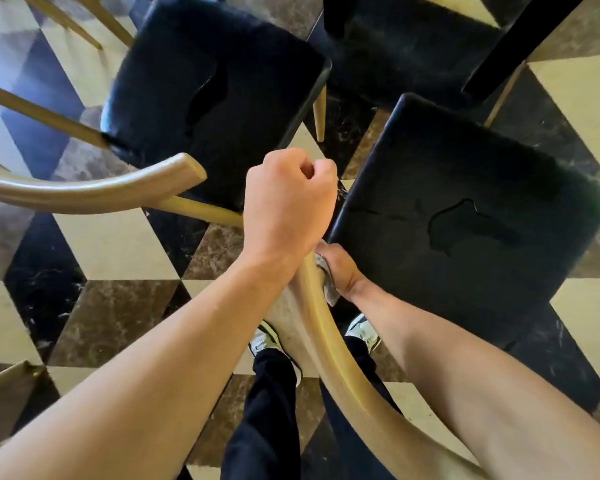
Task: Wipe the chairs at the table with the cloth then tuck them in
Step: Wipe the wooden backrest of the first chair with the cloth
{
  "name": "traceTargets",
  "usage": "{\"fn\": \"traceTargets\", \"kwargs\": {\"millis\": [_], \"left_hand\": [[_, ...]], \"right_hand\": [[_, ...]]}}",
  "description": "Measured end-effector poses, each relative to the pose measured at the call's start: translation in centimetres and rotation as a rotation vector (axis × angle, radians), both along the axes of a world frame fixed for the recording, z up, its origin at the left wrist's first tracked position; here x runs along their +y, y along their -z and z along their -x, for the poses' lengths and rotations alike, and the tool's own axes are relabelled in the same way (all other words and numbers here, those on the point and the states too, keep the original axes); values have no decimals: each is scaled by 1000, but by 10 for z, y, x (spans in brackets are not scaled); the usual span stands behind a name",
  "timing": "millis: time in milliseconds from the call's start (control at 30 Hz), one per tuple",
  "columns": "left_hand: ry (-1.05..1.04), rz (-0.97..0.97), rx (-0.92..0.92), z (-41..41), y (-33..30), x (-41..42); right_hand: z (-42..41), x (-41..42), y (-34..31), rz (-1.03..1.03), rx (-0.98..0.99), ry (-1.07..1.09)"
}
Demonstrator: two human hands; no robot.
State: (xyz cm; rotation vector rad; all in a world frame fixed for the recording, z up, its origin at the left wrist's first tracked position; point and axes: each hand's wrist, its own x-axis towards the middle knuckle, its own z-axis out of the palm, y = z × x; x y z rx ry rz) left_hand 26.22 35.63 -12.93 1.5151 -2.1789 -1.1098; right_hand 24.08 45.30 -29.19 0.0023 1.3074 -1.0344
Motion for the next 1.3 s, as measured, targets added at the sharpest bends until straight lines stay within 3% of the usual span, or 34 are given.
{"fn": "traceTargets", "kwargs": {"millis": [100,400,567,733,867,933,1167,1300], "left_hand": [[-22,-15,4,-1,-1,0],[-18,-45,-12,-1,-4,3],[-12,-5,7,-3,-2,1],[15,55,-2,-2,2,-1],[48,107,-30,-1,2,-3],[80,114,-45,-1,-3,-1],[374,317,-177,0,-16,5],[434,364,-203,-2,-18,7]], "right_hand": [[0,3,-14,-3,26,-36],[-9,30,-98,244,-4,1],[-12,19,-51,245,-31,49],[-10,10,26,-53,24,103],[4,7,29,-35,196,-172],[12,18,16,-57,263,-218],[28,67,-99,185,-216,-121],[38,98,-154,152,-107,-142]]}}
